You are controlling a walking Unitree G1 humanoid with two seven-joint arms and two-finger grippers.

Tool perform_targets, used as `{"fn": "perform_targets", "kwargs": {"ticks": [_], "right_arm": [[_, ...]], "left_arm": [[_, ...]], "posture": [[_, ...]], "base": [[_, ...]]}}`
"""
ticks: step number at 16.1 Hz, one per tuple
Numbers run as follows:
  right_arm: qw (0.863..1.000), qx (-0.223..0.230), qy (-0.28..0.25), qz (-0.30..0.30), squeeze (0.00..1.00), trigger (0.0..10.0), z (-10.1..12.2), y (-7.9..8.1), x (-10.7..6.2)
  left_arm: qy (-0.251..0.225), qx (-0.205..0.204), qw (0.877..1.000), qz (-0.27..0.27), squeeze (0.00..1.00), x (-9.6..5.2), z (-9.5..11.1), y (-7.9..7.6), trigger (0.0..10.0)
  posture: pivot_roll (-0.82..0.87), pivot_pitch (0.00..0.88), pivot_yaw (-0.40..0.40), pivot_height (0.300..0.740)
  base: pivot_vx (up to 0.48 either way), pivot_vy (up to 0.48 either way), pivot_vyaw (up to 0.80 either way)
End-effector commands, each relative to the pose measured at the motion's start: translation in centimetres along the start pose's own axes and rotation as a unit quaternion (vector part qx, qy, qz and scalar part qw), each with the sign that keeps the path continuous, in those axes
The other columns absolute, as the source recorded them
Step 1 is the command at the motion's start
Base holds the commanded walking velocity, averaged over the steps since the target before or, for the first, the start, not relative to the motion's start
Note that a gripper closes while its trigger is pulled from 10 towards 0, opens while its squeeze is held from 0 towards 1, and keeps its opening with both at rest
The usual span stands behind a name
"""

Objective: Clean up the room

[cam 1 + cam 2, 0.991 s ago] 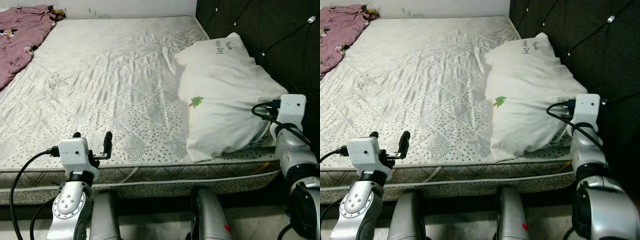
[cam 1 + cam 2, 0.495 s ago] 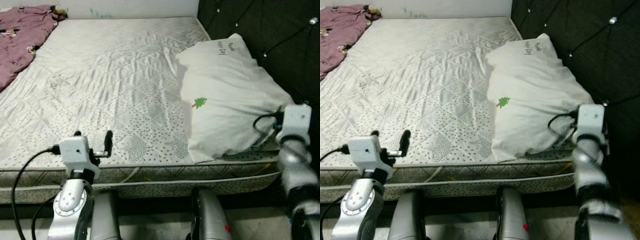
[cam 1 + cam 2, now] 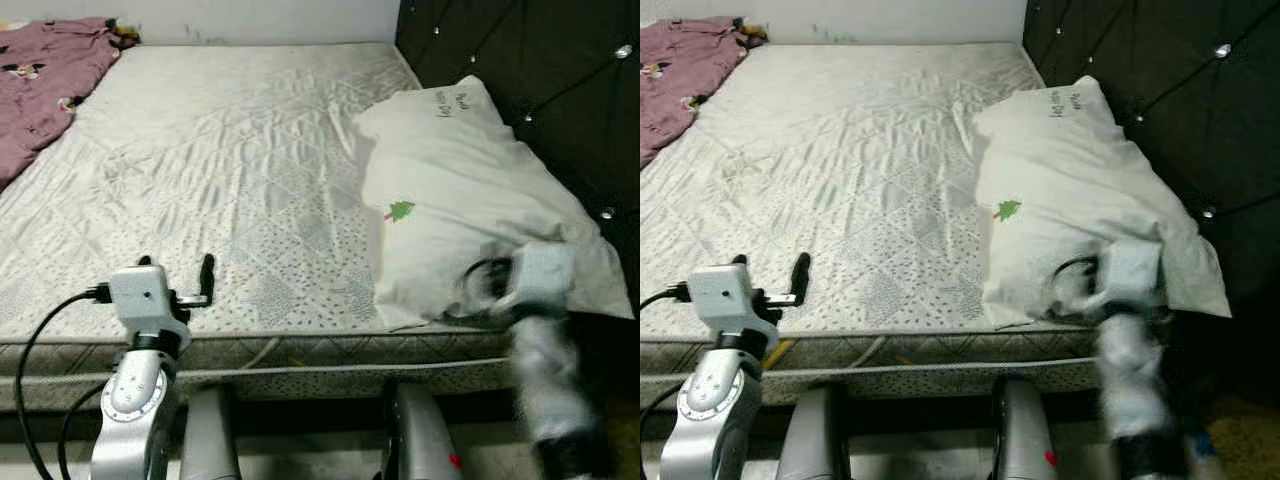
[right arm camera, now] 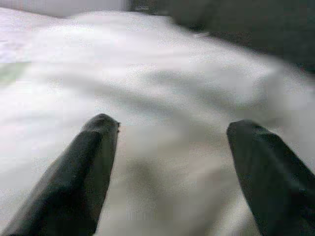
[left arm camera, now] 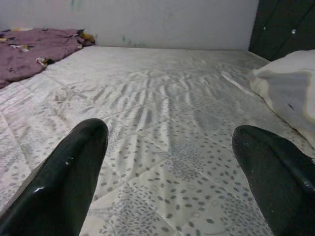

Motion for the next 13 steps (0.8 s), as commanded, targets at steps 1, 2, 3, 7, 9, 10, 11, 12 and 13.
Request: {"fn": "perform_targets", "kwargs": {"ticks": [1, 2, 3, 7, 9, 10, 11, 12, 13], "right_arm": [[0.999, 0.015, -0.015, 0.033, 1.0, 10.0, 0.9, 1.3, -0.1], [0.998, 0.031, -0.032, 0.047, 1.0, 10.0, 1.7, 2.2, 0.2], [0.997, 0.04, -0.035, 0.048, 1.0, 10.0, 2.1, 2.4, 0.5], [0.996, 0.054, -0.051, 0.057, 1.0, 10.0, 3.6, 2.8, 1.6], [0.994, 0.076, -0.052, 0.061, 0.0, 10.0, 4.1, 3.2, 1.9], [0.994, 0.077, -0.057, 0.061, 0.0, 10.0, 4.3, 3.5, 2.0], [0.993, 0.078, -0.059, 0.059, 0.0, 10.0, 4.5, 3.7, 2.2], [0.993, 0.087, -0.059, 0.058, 0.0, 10.0, 4.8, 4.1, 2.3], [0.992, 0.093, -0.058, 0.059, 0.0, 10.0, 4.8, 4.3, 2.3]], "left_arm": [[-0.01, 0.0, 1.0, 0.007, 0.0, 0.5, 0.3, 0.1, 10.0], [-0.018, 0.0, 1.0, 0.007, 0.0, 1.2, 0.4, 0.0, 10.0], [-0.024, 0.0, 1.0, 0.004, 0.0, 1.6, 0.6, -0.1, 10.0], [-0.04, -0.004, 0.999, 0.01, 0.0, 2.6, 1.1, 0.0, 10.0], [-0.044, -0.003, 0.999, 0.013, 0.0, 2.7, 0.9, 0.2, 10.0], [-0.044, -0.002, 0.999, 0.013, 0.0, 2.7, 0.8, 0.3, 10.0], [-0.045, -0.001, 0.999, 0.013, 0.0, 2.7, 0.7, 0.4, 10.0], [-0.046, 0.0, 0.999, 0.014, 0.0, 2.6, 0.8, 0.5, 10.0], [-0.046, 0.0, 0.999, 0.014, 0.0, 2.5, 0.7, 0.6, 10.0]], "posture": [[-0.02, 0.0, 0.0, 0.517], [-0.02, 0.0, 0.002, 0.517], [-0.02, 0.0, 0.002, 0.517], [-0.03, 0.0, 0.008, 0.517], [-0.02, 0.0, 0.017, 0.517], [-0.02, 0.0, 0.017, 0.521], [-0.02, 0.0, 0.016, 0.531], [-0.02, 0.0, 0.014, 0.54], [-0.01, 0.0, 0.012, 0.545]], "base": [[0.0, 0.0, 0.0], [0.0, 0.0, 0.0], [0.0, 0.0, 0.0], [0.0, 0.0, 0.0], [0.0, 0.0, 0.0], [0.0, 0.0, 0.0], [0.0, 0.0, 0.0], [0.0, 0.0, 0.0], [0.0, 0.0, 0.0]]}}
Point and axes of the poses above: a point about 5 cm out from each wrist's last joint towards the gripper, its own x axis pointing out of the wrist towards the gripper, its own z axis along the axis of the wrist's last joint, y = z × x, the point moved 1 cm from there along x, pointing out of the wrist towards the gripper, and after that the axes turned 8 degrees about x, right-handed, at the moved point
